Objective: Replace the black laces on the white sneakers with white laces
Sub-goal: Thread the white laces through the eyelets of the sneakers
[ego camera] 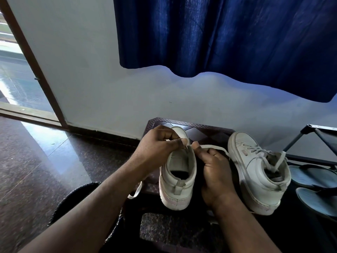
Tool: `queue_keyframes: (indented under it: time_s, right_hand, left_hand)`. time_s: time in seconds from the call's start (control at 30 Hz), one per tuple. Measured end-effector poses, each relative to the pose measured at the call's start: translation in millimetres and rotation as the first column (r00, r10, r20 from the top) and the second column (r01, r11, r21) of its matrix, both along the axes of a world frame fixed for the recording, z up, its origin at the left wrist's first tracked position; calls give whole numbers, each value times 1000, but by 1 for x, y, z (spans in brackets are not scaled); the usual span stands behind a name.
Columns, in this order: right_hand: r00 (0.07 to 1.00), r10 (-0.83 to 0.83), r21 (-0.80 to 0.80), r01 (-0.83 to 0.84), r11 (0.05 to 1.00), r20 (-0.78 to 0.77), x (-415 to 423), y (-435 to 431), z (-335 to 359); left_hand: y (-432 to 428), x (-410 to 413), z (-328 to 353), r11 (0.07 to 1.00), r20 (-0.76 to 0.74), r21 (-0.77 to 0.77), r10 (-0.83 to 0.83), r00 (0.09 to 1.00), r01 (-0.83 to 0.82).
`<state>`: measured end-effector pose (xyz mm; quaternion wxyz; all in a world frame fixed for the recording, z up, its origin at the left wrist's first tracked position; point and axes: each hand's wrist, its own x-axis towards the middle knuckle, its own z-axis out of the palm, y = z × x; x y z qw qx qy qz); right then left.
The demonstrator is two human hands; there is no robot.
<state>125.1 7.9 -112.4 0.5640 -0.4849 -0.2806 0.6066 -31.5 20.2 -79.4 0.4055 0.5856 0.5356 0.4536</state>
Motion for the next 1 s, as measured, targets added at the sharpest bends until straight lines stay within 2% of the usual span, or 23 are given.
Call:
queue_keyframes:
  time_s: [0.07,0.17,0.23,0.3,0.37,0.47,0.53,0.6,0.63,0.73,0.77,0.83,0.9,0.97,1.0]
  right_hand:
    - [989,-140,9,140,990,51,9,8,3]
    - [958,-285,-47,283,958,-32,27,19,-2]
    - [978,-207,-67,205,977,-23,24,17,-3]
    - [999,-5,-60,3,998,-43,13,9,-5]
    - [992,99,13,-98,995,-74,4,2,-5]
    - [999,-51,26,51,998,1,8,6,-4]
    - [980,-197,11,197,980,-4,20,14,-3]
    - [965,-261,-24,261,965,-18,30,18,-4]
    - [975,-219,-36,218,975,-29,29,16,-3]
    - [993,57,-45,-62,997,-100,12,4,-4]
    - [991,91,-25,-94,995,-101,6,0,-4]
    - [1000,14,-13,-14,1000,-22,3,1,-4]
    - [986,-163,-7,163,987,46,11,9,-3]
    - [955,-295,15,295,955,9,25,17,-5]
    - [951,-309,6,309,951,-5,29,18,-7]
  left_hand:
    - [0,-3,-2,1000,10,0,-5,1000,5]
    - [0,-4,-4,999,26,-11,-34,999,34]
    - [2,-3,-5,999,48,-21,-27,998,28]
    - [3,-1,-5,999,83,-31,-16,996,19]
    - [5,-1,-5,999,104,-33,-25,994,28]
    - [6,-3,-6,997,153,-57,-37,987,46]
    - [7,-7,-8,995,211,-79,-43,977,60]
    - [8,-10,-9,992,266,-95,-51,963,79]
    - [8,-10,-9,990,291,-110,-52,955,88]
    - [7,-8,-7,986,322,-138,-46,946,94]
    - [7,-7,-7,986,324,-139,-45,945,94]
    - [6,-5,-6,986,325,-133,-53,944,101]
    - [8,-6,-8,990,304,-107,-56,951,93]
    - [9,-8,-10,993,271,-90,-50,961,77]
    - [9,-9,-10,994,263,-88,-47,964,73]
